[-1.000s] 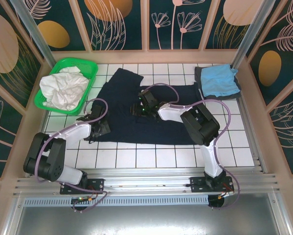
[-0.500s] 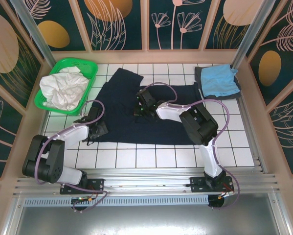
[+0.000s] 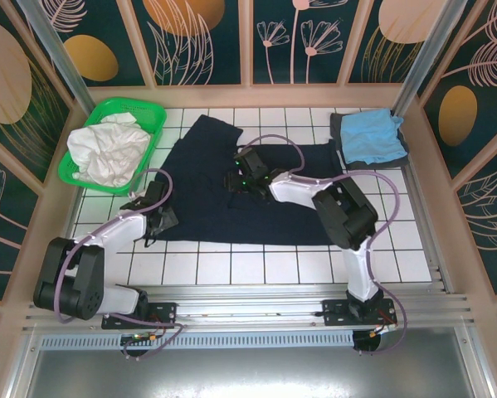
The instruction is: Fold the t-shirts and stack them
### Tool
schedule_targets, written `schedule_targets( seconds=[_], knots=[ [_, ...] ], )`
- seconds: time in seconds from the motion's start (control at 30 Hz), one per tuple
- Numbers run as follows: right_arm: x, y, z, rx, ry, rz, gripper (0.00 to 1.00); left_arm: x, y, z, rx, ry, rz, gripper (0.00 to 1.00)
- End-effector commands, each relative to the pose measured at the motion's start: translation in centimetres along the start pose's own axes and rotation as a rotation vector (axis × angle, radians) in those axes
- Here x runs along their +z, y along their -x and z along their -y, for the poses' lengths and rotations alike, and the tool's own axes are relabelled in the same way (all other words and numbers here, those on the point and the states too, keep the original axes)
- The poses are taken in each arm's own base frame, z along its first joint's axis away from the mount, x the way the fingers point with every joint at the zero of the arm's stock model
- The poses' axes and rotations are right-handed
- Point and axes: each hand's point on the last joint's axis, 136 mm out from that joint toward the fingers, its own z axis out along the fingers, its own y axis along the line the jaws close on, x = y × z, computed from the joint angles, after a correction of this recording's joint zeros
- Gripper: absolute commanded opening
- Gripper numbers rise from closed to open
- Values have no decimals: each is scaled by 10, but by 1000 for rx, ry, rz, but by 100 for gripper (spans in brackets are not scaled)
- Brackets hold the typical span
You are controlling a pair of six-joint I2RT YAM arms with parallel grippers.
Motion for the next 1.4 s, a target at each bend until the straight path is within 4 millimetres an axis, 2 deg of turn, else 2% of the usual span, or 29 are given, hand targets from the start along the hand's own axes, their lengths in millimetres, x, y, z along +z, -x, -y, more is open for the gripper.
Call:
schedule_targets(
  seconds=[0.0, 0.1, 0.17, 0.2, 0.27, 0.37, 0.53, 0.63, 0.7, 0.8, 0.9, 0.97, 1.03, 1.13, 1.2, 1.27, 1.37],
  knots=[
    [-50, 10, 18, -3, -63, 90, 46, -19, 27, 23, -16, -99, 46, 94],
    [-71, -32, 47, 52, -104, 56, 47, -24, 32, 56, -9, -252, 47, 94],
    [-83, -62, 72, 97, -161, 22, 47, -23, 26, 77, 10, -348, 21, 94],
    [-90, -75, 83, 119, -192, 9, 48, -21, 20, 84, 23, -389, -1, 93],
    [-104, -102, 105, 167, -251, -13, 48, -14, 8, 87, 26, -419, -30, 93],
    [-126, -130, 126, 242, -270, -11, 50, 5, -13, 65, 26, -338, -57, 95],
    [-149, -157, 158, 379, -311, -4, 53, 26, -47, 26, -12, -217, -133, 96],
    [-161, -171, 179, 460, -375, -15, 55, 23, -49, 9, -50, -178, -122, 96],
    [-168, -171, 181, 489, -368, -3, 57, 17, -47, 1, -67, -158, -101, 95],
    [-178, -152, 174, 482, -312, 54, 62, 5, -45, -1, -105, -188, -83, 95],
    [-192, -117, 167, 442, -278, 125, 65, -11, -37, -6, -137, -212, -32, 95],
    [-202, -83, 167, 408, -277, 188, 65, -24, -27, 4, -146, -294, 18, 98],
    [-208, -48, 161, 357, -260, 242, 66, -40, -10, 24, -121, -400, 56, 99],
    [-206, -1, 161, 298, -282, 283, 67, -65, 31, 45, -90, -448, 144, 99],
    [-196, 23, 168, 265, -314, 286, 67, -77, 64, 58, -67, -443, 202, 98],
    [-181, 45, 182, 246, -351, 276, 67, -83, 97, 81, -25, -444, 232, 98],
    [-153, 71, 203, 227, -372, 238, 65, -69, 139, 116, 34, -401, 226, 96]
  ],
)
